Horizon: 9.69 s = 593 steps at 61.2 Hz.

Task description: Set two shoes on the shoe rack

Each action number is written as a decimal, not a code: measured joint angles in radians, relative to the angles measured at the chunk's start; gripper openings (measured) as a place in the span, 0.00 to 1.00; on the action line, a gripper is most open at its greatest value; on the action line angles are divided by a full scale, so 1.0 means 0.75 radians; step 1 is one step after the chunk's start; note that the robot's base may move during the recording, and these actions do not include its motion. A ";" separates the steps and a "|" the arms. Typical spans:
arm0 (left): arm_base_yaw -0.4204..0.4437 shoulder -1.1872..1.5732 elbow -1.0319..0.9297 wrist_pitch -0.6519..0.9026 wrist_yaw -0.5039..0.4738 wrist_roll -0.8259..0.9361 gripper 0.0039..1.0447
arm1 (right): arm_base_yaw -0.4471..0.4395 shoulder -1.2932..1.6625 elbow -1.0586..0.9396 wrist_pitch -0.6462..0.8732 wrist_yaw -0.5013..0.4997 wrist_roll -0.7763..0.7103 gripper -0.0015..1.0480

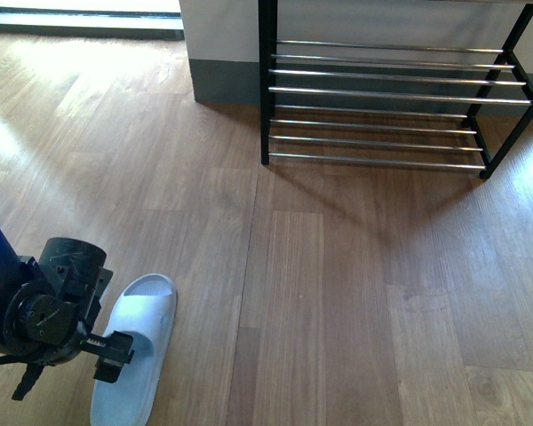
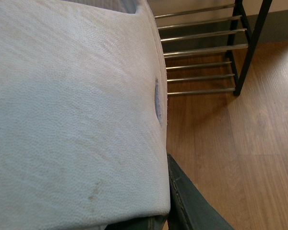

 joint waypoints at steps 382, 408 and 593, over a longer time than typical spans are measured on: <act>-0.116 -2.490 -1.009 -0.313 -0.153 -0.185 0.02 | 0.002 0.001 -0.003 -0.001 0.000 -0.004 0.01; -0.116 -2.490 -1.009 -0.313 -0.153 -0.185 0.02 | 0.030 0.015 -0.027 0.249 -0.243 -0.051 0.01; -0.116 -2.490 -1.009 -0.313 -0.154 -0.185 0.02 | 0.181 1.114 1.115 -0.329 0.276 -0.279 0.91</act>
